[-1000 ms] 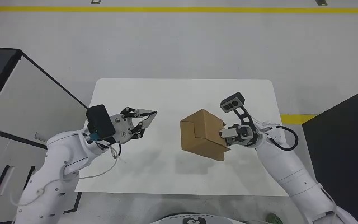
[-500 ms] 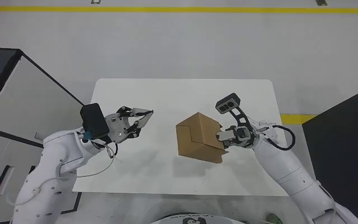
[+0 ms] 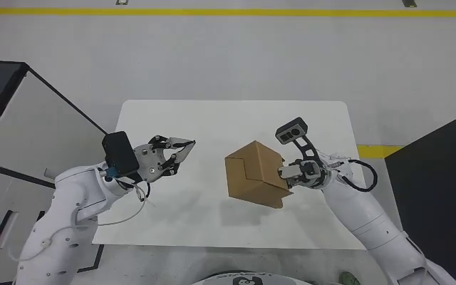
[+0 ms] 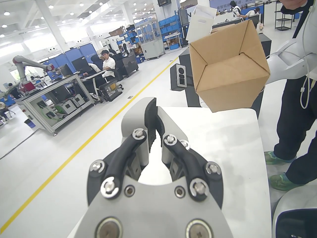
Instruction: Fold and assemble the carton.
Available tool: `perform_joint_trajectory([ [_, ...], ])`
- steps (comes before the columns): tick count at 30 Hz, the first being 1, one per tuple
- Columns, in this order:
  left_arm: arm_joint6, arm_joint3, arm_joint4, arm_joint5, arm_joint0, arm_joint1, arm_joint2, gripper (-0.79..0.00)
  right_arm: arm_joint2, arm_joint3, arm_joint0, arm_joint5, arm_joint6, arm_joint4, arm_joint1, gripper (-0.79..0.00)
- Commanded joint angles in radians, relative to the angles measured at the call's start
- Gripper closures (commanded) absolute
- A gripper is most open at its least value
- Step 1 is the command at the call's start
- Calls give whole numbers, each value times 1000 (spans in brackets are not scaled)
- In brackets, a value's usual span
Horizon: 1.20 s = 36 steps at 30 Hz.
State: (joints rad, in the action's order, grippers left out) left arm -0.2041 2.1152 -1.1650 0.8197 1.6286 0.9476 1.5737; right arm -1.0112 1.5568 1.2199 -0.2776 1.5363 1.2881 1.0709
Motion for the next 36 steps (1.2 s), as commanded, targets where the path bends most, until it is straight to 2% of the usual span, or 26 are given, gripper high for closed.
perform_joint_trajectory([
  [1,0,0,0,0,0,0,0,0,3,2,-4,1,0,23,4,0],
  [9,0,0,0,0,0,0,0,0,24,24,-20,-2,0,81,12,0],
  [26,0,0,0,0,0,0,0,0,9,23,-25,-7,0,64,10,0],
  [30,0,0,0,0,0,0,0,0,-58,44,-7,-36,-34,-50,-1,0],
  [36,0,0,0,0,0,0,0,0,-221,72,20,-19,-50,-306,-39,0],
])
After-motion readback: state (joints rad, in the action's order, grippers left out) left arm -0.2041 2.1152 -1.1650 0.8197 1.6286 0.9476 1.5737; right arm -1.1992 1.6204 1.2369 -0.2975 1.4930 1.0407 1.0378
